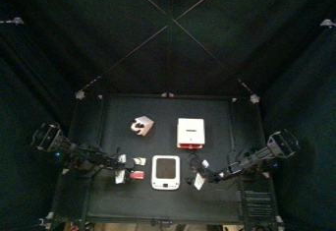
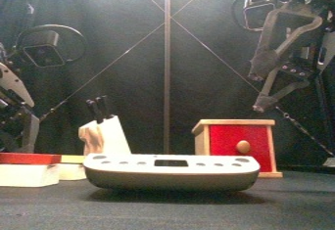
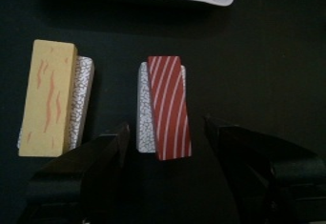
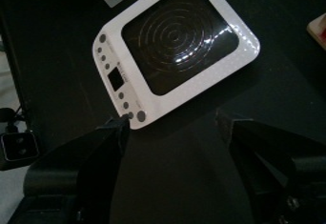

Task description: Grab egg sushi

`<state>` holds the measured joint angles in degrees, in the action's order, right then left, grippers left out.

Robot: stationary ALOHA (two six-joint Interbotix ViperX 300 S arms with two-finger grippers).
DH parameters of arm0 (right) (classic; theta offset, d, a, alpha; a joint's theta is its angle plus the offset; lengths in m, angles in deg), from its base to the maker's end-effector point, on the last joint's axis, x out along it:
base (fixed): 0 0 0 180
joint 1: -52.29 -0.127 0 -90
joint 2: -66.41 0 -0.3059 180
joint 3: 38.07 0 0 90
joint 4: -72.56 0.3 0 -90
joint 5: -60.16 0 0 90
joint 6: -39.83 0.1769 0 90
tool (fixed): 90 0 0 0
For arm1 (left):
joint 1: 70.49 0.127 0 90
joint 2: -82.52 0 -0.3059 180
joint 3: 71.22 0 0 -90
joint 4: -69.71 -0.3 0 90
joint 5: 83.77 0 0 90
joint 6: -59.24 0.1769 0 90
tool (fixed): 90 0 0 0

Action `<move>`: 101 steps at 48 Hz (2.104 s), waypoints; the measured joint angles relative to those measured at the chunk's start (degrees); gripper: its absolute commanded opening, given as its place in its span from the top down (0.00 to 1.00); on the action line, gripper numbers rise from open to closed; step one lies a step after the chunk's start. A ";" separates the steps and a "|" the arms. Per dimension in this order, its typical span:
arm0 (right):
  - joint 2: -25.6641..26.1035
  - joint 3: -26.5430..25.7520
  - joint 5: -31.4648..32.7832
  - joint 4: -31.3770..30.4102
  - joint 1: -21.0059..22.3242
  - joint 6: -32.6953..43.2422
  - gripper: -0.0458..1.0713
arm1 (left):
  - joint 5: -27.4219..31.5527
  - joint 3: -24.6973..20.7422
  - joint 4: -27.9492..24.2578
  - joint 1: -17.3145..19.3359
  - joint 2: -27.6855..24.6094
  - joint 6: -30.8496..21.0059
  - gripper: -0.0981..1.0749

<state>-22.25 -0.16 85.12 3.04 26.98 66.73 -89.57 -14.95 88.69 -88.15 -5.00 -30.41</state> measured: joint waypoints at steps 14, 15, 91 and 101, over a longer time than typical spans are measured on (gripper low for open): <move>1.41 0.00 0.35 -2.02 0.09 0.00 0.06 | -0.18 0.00 -4.75 0.00 2.11 -0.09 0.10; 1.76 0.00 0.44 -2.37 0.09 0.00 0.06 | -0.18 0.00 -4.83 0.00 2.37 0.00 0.10; 8.96 -0.97 3.52 -32.26 6.94 0.35 0.06 | -13.80 5.10 -14.06 15.21 5.45 0.00 0.10; 8.96 -0.88 4.39 -32.34 6.33 0.35 0.06 | -13.80 5.01 -14.06 15.64 0.79 0.09 0.10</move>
<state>-13.29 -1.04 89.51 -29.30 33.30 67.08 -103.37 -9.94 74.63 -72.51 -4.21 -30.32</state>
